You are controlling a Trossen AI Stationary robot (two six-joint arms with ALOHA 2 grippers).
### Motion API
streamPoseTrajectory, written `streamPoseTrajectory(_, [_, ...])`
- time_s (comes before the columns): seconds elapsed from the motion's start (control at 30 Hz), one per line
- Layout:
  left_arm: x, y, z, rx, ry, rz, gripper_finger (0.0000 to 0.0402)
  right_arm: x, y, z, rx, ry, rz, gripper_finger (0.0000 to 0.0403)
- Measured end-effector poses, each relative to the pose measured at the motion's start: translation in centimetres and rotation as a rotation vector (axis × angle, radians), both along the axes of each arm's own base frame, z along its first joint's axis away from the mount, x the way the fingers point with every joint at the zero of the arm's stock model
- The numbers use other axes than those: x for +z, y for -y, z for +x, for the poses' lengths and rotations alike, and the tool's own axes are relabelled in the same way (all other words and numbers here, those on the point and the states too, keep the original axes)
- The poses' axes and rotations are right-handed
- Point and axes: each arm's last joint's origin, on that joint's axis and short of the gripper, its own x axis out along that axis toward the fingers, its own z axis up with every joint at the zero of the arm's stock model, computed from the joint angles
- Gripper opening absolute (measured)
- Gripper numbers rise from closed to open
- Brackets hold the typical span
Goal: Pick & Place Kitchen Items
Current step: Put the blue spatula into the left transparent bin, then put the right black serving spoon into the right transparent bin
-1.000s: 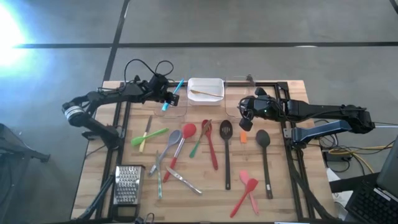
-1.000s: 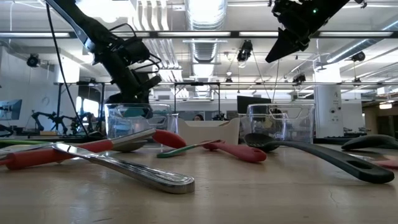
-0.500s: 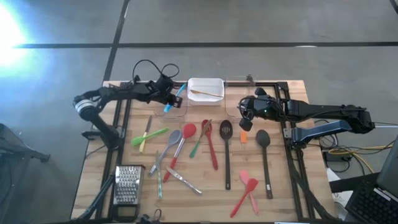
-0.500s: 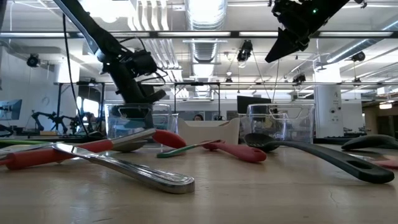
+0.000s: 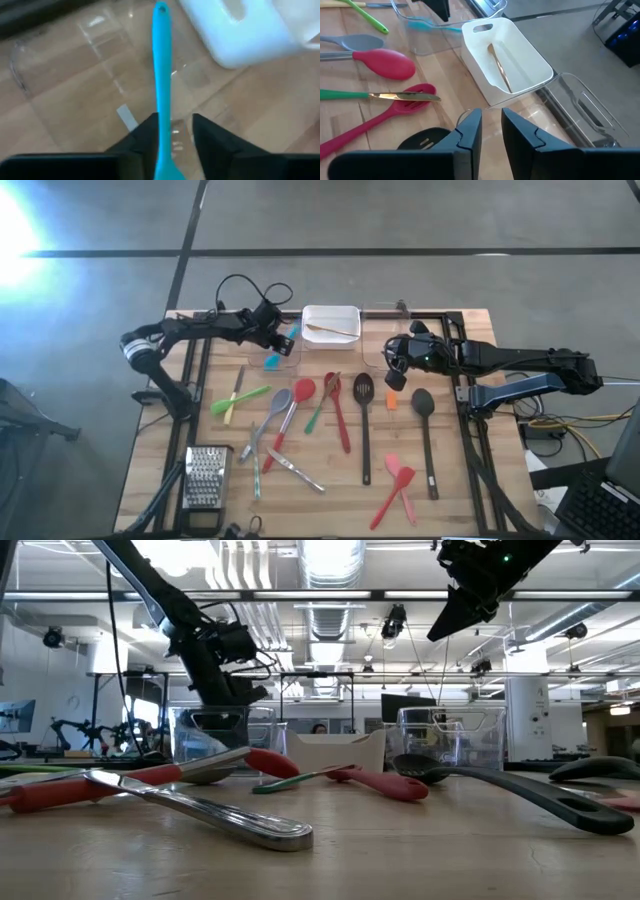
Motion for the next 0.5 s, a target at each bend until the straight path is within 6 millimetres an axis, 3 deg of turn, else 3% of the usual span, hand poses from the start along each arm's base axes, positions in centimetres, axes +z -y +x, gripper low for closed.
streamPoseTrajectory(0.13, [1.2,0.0,0.0,-0.04,-0.027,0.006,0.0191,0.0,0.0,0.0,0.0,0.0,0.0,0.0074])
streamPoseTrajectory(0.23, [3.3,0.0,0.0,-0.081,-0.046,0.014,0.0214,0.0,0.0,0.0,0.0,-0.002,0.001,0.0075])
streamPoseTrajectory(0.5, [10.3,1.6,-1.4,-0.145,-0.019,0.093,0.0221,-0.1,0.0,-0.1,0.0,-0.01,0.002,0.0062])
